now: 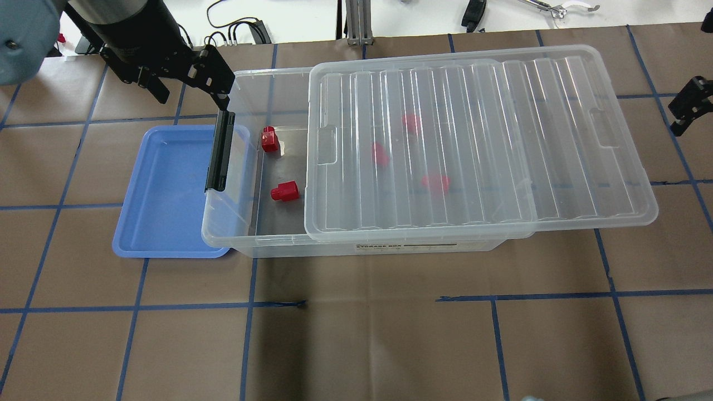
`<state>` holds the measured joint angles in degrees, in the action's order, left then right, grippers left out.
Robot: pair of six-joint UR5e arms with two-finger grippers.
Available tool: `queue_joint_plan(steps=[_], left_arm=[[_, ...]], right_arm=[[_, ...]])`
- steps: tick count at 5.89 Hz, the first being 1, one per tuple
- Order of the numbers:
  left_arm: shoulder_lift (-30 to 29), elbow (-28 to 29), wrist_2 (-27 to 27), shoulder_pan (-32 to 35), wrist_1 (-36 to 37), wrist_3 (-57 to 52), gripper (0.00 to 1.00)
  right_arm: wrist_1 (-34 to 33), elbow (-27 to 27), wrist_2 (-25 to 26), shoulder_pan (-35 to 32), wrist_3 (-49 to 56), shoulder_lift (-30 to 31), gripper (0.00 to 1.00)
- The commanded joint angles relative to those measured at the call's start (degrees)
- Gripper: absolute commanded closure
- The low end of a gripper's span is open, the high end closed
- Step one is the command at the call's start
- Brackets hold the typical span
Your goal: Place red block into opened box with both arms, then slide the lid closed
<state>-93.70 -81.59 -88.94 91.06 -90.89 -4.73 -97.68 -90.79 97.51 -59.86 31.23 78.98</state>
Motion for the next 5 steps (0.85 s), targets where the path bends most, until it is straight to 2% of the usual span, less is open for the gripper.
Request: queue_joint_plan(steps=[1, 5], left_arm=[[0.0, -0.1, -0.1, 0.0, 0.5, 4.9, 0.02], [0.0, -0.1, -0.1, -0.1, 0.5, 4.3, 0.02]], right_arm=[[-9.9, -8.4, 0.9, 2.1, 0.5, 0.2, 0.0], [-10.4, -9.9, -6.4, 0.7, -1.9, 2.0, 0.0]])
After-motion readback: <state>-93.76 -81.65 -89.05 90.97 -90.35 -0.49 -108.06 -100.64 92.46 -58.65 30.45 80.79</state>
